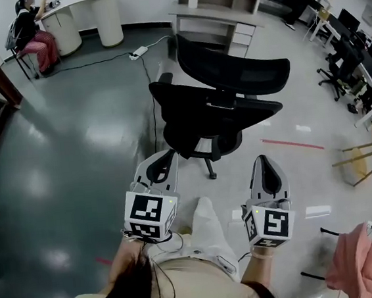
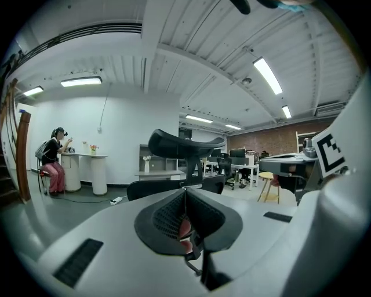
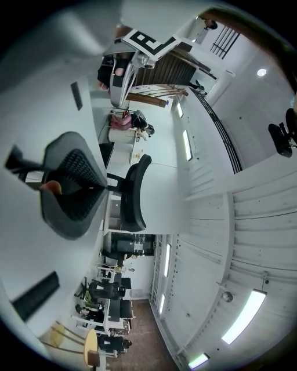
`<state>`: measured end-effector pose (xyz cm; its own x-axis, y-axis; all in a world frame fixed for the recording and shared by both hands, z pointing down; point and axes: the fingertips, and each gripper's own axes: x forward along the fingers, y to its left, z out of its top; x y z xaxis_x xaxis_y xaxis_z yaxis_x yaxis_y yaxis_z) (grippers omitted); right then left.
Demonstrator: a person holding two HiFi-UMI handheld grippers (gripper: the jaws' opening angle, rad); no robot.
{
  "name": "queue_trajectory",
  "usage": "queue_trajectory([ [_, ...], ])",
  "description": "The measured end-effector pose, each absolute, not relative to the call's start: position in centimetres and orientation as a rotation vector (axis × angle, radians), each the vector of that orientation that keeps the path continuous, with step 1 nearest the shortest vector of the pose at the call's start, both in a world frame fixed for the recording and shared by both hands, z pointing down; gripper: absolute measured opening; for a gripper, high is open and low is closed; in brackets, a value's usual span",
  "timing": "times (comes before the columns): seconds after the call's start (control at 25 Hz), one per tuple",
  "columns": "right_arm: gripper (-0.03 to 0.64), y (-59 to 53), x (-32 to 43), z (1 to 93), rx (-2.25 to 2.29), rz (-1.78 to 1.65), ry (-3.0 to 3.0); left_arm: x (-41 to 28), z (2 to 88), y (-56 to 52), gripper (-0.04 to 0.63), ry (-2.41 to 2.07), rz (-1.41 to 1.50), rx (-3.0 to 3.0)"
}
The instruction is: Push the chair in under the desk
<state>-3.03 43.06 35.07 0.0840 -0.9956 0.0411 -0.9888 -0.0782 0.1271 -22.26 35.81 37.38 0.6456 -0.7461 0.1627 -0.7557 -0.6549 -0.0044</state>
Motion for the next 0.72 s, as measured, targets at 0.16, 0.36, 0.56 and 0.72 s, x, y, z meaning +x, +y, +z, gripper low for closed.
queue_trajectory([
  [0.16,0.025,41.6,-2.0,35.1,2.236,-0.121,-2.021,-21.4,37.8,34.3,0.014,-1.284,0.239,2.809],
  [0.36,0.025,39.0,-0.6,35.1,2.211,-0.143,-2.002,-19.7,37.7,32.2,0.014,-1.276,0.257,2.849],
  [0.56,0.025,36.6,0.8,35.2,2.17,-0.139,-2.005,-18.4,37.2,30.0,0.014,-1.305,0.305,2.848],
  [0.72,0.025,34.7,1.9,35.6,2.135,-0.133,-1.987,-17.8,37.5,27.9,0.015,-1.329,0.348,2.848],
])
